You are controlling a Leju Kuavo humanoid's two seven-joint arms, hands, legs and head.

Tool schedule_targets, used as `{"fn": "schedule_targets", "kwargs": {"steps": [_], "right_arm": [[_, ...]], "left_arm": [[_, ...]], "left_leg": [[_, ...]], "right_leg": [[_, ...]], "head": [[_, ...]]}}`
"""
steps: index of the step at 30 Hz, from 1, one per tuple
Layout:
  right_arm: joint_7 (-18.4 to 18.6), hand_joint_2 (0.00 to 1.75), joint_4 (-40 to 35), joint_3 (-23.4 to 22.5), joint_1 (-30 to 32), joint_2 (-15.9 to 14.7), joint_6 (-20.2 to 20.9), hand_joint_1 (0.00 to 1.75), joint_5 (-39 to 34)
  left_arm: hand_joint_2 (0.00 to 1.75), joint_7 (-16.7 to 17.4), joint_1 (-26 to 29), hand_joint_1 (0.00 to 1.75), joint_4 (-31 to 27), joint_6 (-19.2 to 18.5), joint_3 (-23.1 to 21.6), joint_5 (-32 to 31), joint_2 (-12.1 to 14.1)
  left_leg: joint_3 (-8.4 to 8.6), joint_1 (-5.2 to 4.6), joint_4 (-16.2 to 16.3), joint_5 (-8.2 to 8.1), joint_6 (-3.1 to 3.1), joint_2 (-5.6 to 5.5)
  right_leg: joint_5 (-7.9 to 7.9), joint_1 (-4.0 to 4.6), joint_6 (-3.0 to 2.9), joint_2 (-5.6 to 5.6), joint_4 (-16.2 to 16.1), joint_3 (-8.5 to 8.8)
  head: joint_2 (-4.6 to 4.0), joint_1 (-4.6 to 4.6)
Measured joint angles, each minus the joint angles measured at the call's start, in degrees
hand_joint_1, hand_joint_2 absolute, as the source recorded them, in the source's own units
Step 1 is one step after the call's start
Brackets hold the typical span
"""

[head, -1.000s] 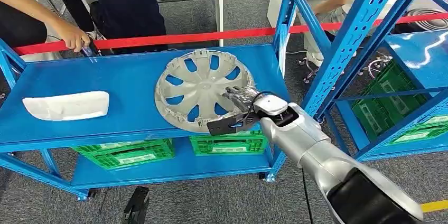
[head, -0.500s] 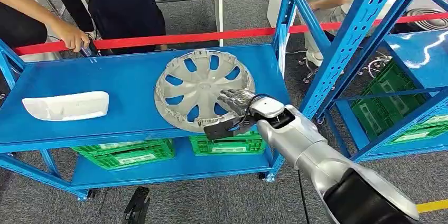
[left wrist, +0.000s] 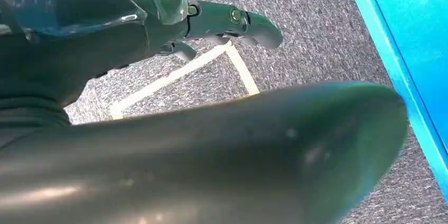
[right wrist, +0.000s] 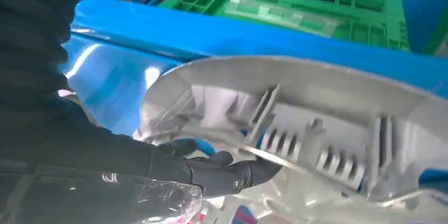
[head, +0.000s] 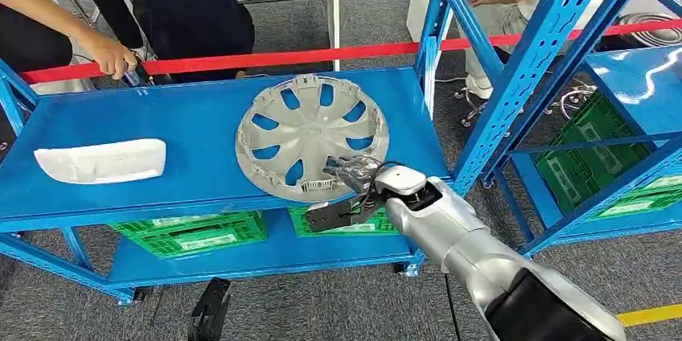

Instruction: Take the parts from the cabinet and place them on the table.

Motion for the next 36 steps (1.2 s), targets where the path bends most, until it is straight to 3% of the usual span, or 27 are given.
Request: {"fn": "schedule_targets", "kwargs": {"steps": [16,17,36], "right_arm": [[0.02,1.75,1.01,-0.02,0.32,0.42,0.02,0.0,0.07],[0.04,1.75,1.09,-0.02,0.31,0.44,0.09,1.75,0.09],[0.2,1.75,2.69,-1.29,-0.35,-1.11,-0.09,1.75,-0.15]], "left_arm": [[0.0,0.0,-0.02,0.0,0.33,0.0,-0.04,0.31,0.24],[0.0,0.0,-0.02,0.0,0.35,0.0,-0.04,0.42,0.28],[0.0,-0.37,-0.49,0.0,0.35,0.15,-0.04,-0.59,0.59]], "left_leg": [[0.0,0.0,0.0,0.0,0.0,0.0],[0.0,0.0,0.0,0.0,0.0,0.0],[0.11,-0.01,0.01,0.0,0.0,-0.01]], "right_leg": [[0.0,0.0,0.0,0.0,0.0,0.01],[0.0,0.0,0.0,0.0,0.0,0.01],[0.0,-0.04,0.0,-0.01,-0.01,0.05]], "head": [[0.0,0.0],[0.0,0.0],[0.0,0.0]]}}
